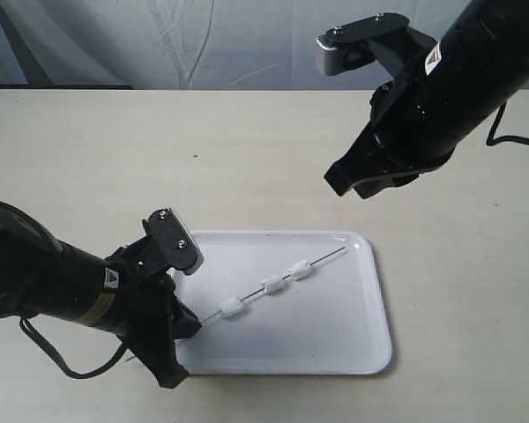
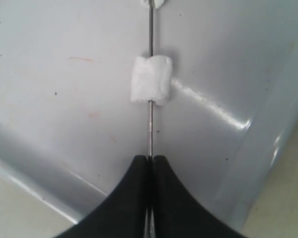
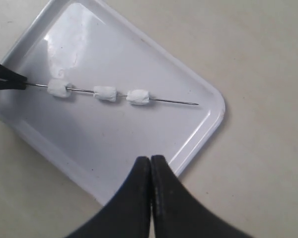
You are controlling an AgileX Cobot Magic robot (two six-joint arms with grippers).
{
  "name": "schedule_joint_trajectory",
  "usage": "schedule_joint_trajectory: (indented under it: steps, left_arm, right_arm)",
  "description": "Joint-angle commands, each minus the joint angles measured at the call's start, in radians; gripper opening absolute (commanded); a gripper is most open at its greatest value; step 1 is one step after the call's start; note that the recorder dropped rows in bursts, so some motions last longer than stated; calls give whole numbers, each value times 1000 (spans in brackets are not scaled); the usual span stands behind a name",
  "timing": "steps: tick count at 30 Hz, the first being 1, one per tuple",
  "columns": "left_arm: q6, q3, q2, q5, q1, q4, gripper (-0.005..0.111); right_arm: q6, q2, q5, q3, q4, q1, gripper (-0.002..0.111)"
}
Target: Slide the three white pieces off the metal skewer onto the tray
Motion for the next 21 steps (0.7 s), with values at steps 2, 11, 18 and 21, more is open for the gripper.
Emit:
schedule_joint_trajectory:
  steps: [2,11,18,21]
  left_arm:
    - [-53,-21,-5,-30,-6,-5,0]
    - [-255,12,-180,-22,-6,-49,0]
    - [-263,113,-324,10,-6,-107,0]
    - [-291,132,-345,20,-6,-109,0]
  right_arm:
    - [43,1,-25,30,25,1,27]
    - [81,-6,-341,274,288,1,43]
    - [43,-11,-603,357,629,1,43]
    - [-27,-11,-620,390,753,1,43]
